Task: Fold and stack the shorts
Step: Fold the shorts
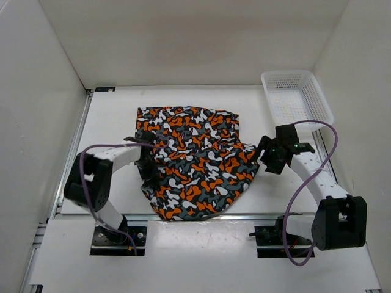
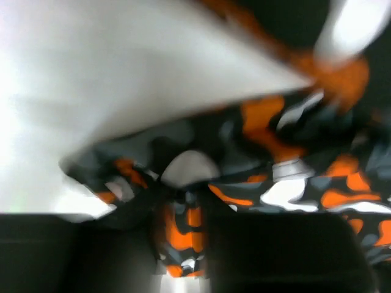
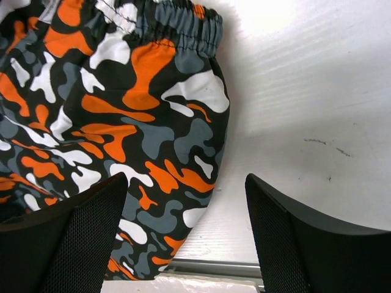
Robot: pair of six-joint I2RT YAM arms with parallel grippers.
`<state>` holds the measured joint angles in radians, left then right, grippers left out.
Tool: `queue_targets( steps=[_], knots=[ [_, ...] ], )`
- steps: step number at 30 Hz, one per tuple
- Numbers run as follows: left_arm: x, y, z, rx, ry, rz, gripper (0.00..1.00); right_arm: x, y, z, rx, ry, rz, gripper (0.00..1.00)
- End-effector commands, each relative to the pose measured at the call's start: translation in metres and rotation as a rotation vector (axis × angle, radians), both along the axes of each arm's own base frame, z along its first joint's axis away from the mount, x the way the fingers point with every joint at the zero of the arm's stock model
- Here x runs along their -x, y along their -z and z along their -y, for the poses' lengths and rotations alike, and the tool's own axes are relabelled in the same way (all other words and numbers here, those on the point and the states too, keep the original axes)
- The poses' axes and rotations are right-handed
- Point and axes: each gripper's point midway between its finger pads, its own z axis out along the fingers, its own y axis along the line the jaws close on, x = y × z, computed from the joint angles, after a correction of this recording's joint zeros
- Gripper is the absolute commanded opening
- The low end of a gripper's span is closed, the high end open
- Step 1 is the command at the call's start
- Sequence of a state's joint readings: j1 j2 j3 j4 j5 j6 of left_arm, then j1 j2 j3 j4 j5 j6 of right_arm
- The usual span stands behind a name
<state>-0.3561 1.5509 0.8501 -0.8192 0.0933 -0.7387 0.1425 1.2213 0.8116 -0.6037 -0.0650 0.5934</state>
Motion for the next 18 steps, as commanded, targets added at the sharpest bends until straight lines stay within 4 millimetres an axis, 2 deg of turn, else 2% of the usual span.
queue_targets(
  steps=[1,2,3,4,6,7,8,9,10,11,12,13,14,15,16,17,18],
  knots=[
    [-0.045,0.002,0.006,-0.015,0.02,0.067,0.23,-0.017,-0.017,-0.003,-0.048,-0.015,0.063,0.82],
    [-0.056,0.001,0.005,-0.014,0.017,0.077,0.1,-0.019,-0.018,-0.003,-0.049,-0.015,0.072,0.83],
    [-0.068,-0.001,0.005,-0.012,0.018,0.09,0.1,-0.019,-0.019,-0.003,-0.061,-0.014,0.071,0.83],
    [-0.093,-0.009,0.003,-0.007,0.018,0.124,0.1,-0.018,-0.019,-0.005,-0.071,-0.019,0.069,0.83],
    [-0.122,-0.02,-0.008,-0.053,0.002,0.154,0.1,-0.019,-0.019,-0.003,-0.07,-0.01,0.07,0.83],
    [-0.136,-0.014,-0.017,-0.076,-0.012,0.133,0.1,-0.016,-0.017,-0.004,-0.079,-0.015,0.06,0.83],
    [-0.166,-0.039,-0.019,-0.085,-0.008,0.188,0.1,-0.016,-0.017,-0.004,-0.079,-0.015,0.06,0.83],
    [-0.181,-0.045,-0.026,-0.12,-0.011,0.201,0.1,-0.016,-0.017,-0.006,-0.087,-0.02,0.059,0.83],
    [-0.194,-0.037,-0.031,-0.148,-0.009,0.176,0.1,-0.013,-0.016,-0.005,-0.087,-0.02,0.06,0.83],
    [-0.228,-0.063,-0.035,-0.159,-0.008,0.26,0.13,-0.013,-0.02,-0.008,-0.099,-0.027,0.07,0.83],
    [-0.227,-0.066,-0.039,-0.186,0.006,0.218,0.22,-0.01,-0.017,-0.007,-0.099,-0.027,0.061,0.83],
    [-0.234,-0.071,-0.048,-0.212,-0.001,0.213,0.29,-0.01,-0.02,-0.007,-0.1,-0.027,0.073,0.83],
    [-0.248,-0.081,-0.054,-0.212,-0.011,0.231,0.57,-0.008,-0.024,-0.007,-0.101,-0.028,0.082,0.83],
    [-0.247,-0.088,-0.057,-0.226,-0.013,0.229,0.73,-0.006,-0.023,-0.006,-0.108,-0.023,0.08,0.84],
    [-0.244,-0.094,-0.065,-0.23,-0.02,0.228,0.85,-0.004,-0.025,-0.006,-0.109,-0.024,0.092,0.84],
    [-0.235,-0.114,-0.075,-0.227,-0.042,0.259,0.9,-0.004,-0.028,-0.006,-0.11,-0.024,0.104,0.84],
    [-0.23,-0.125,-0.08,-0.225,-0.055,0.284,0.99,-0.001,-0.027,-0.007,-0.119,-0.03,0.102,0.84]
  ],
)
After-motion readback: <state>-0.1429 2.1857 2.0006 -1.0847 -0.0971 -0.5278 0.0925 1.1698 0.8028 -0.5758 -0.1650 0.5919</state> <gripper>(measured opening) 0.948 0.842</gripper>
